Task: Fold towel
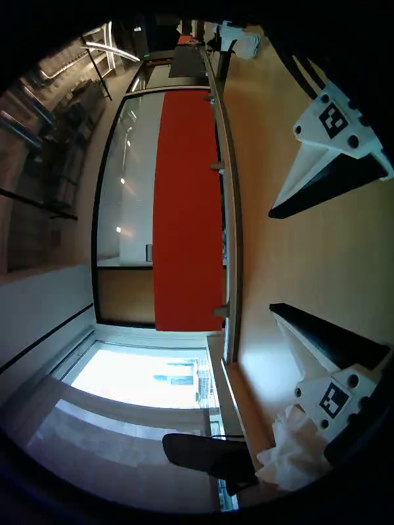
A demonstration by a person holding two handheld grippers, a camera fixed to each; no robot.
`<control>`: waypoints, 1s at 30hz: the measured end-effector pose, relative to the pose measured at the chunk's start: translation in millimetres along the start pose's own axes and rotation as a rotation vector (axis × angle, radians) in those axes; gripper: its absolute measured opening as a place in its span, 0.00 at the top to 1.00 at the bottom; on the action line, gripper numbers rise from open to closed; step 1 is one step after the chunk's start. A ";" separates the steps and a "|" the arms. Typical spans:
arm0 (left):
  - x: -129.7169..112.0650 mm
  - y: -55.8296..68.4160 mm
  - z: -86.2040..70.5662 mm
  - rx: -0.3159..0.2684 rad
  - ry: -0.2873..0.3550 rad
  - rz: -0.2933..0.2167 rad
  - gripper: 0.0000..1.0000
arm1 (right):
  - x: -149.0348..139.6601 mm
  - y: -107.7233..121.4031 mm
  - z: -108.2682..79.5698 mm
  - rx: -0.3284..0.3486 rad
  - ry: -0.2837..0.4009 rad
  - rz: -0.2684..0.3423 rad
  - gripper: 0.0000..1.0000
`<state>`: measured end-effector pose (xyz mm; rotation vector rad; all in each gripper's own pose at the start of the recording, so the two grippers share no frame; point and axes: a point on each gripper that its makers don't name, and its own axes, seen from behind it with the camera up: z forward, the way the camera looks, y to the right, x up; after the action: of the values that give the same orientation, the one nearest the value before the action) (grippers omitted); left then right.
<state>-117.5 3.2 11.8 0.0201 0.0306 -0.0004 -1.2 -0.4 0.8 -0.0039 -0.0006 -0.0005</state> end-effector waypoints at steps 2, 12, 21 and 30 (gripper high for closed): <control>0.0 0.0 0.0 0.000 0.000 0.000 0.04 | -0.1 -0.2 -0.1 0.000 0.000 0.000 0.00; 0.2 -0.8 0.3 0.000 0.000 0.000 0.04 | 0.0 -0.4 -0.1 0.000 0.000 0.000 0.00; 2.0 -1.1 -0.7 0.000 -0.001 0.000 0.04 | -0.1 -0.4 -0.3 0.000 0.000 0.000 0.00; 4.1 -1.6 -1.1 0.000 -0.001 0.000 0.04 | 0.2 -0.2 -0.1 0.000 0.000 0.000 0.00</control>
<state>-113.4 1.7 10.5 0.0196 0.0294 -0.0004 -1.0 -0.6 0.7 -0.0038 -0.0007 -0.0004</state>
